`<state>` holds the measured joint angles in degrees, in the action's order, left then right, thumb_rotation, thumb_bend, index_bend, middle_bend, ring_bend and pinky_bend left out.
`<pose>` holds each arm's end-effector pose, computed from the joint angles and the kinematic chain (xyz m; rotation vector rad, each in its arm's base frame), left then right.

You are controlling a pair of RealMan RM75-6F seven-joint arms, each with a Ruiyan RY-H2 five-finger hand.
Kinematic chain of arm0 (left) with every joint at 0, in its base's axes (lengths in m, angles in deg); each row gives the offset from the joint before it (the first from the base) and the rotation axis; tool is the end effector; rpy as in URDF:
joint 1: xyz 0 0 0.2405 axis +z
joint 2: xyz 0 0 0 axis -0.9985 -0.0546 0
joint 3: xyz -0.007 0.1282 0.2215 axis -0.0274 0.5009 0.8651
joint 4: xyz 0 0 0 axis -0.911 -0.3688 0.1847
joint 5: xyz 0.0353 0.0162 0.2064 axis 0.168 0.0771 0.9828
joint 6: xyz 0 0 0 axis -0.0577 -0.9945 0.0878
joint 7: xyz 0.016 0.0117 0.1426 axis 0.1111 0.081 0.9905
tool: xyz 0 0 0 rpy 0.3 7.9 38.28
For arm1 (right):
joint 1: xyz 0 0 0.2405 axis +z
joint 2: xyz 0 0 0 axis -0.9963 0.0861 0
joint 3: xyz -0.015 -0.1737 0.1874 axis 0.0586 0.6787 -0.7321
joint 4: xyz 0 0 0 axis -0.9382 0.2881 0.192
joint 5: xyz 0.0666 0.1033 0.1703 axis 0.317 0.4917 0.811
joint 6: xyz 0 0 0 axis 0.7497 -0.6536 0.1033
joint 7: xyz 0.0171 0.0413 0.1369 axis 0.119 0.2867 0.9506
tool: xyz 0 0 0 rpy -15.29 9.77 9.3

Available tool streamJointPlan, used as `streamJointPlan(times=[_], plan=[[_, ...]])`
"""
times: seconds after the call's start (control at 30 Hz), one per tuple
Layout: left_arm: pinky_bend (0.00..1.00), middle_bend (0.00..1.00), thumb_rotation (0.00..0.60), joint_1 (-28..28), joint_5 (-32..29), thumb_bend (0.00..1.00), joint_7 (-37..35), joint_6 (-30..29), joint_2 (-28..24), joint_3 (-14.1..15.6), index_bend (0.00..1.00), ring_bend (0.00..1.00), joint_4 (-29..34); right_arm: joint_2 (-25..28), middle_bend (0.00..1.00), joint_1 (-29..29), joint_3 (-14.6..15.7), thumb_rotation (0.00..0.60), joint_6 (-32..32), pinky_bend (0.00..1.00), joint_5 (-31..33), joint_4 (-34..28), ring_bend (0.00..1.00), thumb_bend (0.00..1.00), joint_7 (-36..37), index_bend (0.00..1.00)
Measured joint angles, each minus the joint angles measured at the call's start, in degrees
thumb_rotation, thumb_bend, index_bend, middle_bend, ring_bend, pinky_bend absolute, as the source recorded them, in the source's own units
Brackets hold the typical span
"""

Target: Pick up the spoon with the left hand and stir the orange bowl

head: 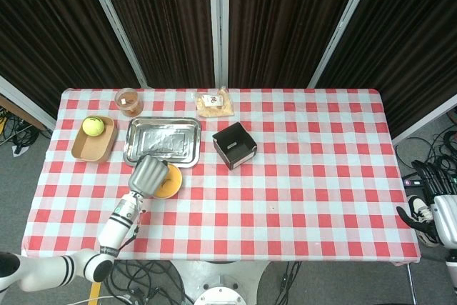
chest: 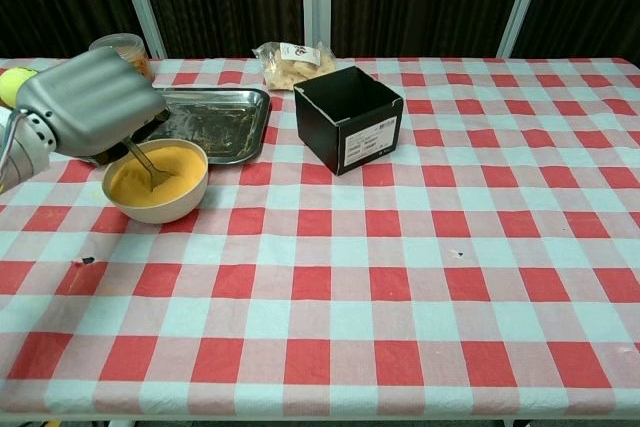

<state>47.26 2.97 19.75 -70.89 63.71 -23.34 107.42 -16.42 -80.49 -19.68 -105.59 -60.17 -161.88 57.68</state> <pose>-0.1770 0.3155 -0.0299 -1.9071 -0.1356 -0.4427 -0.3270 -0.1828 0.2012 1.3517 -0.9674 1.0843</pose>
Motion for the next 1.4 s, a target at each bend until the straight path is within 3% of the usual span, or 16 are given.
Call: streamJointPlan(times=[0.33,0.53,0.8,1.13,1.4], plan=[[0.99,0.95,0.600,1.04,-3.06,0.43,-12.62,3.72,-4.88,-3.06,0.69,0.92,3.37,0.06,0.08,-0.05,-0.03,0.600,-0.32,0.00,-0.29,-0.64,0.00,0.20,-0.64,0.00],[0.99,0.95,0.600,1.34,-5.21,0.42,-16.39,5.29,-8.33,-4.56,0.69,0.92,5.88,0.22,0.07,-0.24,0.01,0.600,-0.67,0.00,-0.42,-1.05,0.00,0.20,-1.03,0.00],[0.99,0.95,0.600,0.86,-0.08,0.43,-9.21,2.08,-7.38,-2.18,0.69,0.92,2.70,0.22,0.08,-0.27,0.06,0.600,-0.64,0.00,-0.50,-1.15,0.00,0.20,-1.15,0.00],[0.99,0.95,0.600,1.36,9.18,0.43,0.87,-3.61,-0.15,2.27,0.69,0.92,-7.76,0.28,0.08,-0.32,0.11,0.600,-0.28,0.00,-0.16,-1.02,0.00,0.20,-1.06,0.00],[0.99,0.95,0.600,2.26,11.27,0.43,1.68,-3.18,1.73,3.32,0.69,0.92,-8.44,0.05,0.08,-0.29,0.13,0.600,-0.10,0.00,-0.10,-0.63,0.00,0.20,-0.63,0.00]])
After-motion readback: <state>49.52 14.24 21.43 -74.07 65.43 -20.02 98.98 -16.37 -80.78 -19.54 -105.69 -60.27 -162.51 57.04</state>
